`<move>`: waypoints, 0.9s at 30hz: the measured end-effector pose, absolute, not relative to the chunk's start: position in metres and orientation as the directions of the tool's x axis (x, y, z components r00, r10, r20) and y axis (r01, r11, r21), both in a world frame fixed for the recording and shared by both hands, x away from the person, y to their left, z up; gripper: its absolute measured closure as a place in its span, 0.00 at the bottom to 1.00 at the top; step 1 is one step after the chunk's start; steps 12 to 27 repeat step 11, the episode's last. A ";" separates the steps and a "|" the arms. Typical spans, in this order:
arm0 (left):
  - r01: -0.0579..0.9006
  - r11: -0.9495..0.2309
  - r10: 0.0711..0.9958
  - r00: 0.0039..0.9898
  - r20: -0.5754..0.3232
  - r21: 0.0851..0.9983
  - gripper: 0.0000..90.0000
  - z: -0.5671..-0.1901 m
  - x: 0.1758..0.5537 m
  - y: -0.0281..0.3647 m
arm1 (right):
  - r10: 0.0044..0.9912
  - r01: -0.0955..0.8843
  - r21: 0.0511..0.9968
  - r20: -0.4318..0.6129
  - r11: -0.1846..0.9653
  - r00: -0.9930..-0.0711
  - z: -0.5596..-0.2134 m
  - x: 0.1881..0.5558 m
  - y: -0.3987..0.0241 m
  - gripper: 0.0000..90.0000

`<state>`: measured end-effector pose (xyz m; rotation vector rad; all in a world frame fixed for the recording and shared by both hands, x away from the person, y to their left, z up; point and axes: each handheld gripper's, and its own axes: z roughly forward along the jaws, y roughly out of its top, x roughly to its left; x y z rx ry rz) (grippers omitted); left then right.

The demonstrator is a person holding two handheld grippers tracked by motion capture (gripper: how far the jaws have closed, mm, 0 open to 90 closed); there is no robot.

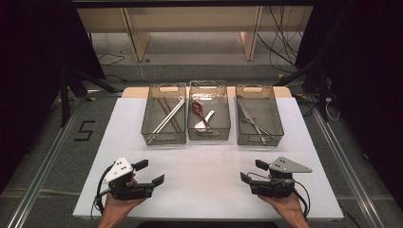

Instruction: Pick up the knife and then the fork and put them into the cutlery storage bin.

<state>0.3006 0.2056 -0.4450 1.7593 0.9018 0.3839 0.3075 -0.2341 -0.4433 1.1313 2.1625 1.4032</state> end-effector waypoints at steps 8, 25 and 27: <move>0.386 -0.142 0.731 0.661 -0.166 0.912 0.18 -0.445 0.301 0.206 | 0.759 0.440 0.873 0.138 0.209 -0.636 -0.444 0.308 -0.232 0.28; 0.386 -0.142 0.731 0.661 -0.167 0.911 0.18 -0.445 0.301 0.206 | 0.760 0.440 0.874 0.139 0.208 -0.635 -0.444 0.308 -0.233 0.28; 0.386 -0.142 0.731 0.661 -0.167 0.911 0.18 -0.445 0.301 0.206 | 0.760 0.440 0.874 0.139 0.208 -0.635 -0.444 0.308 -0.233 0.28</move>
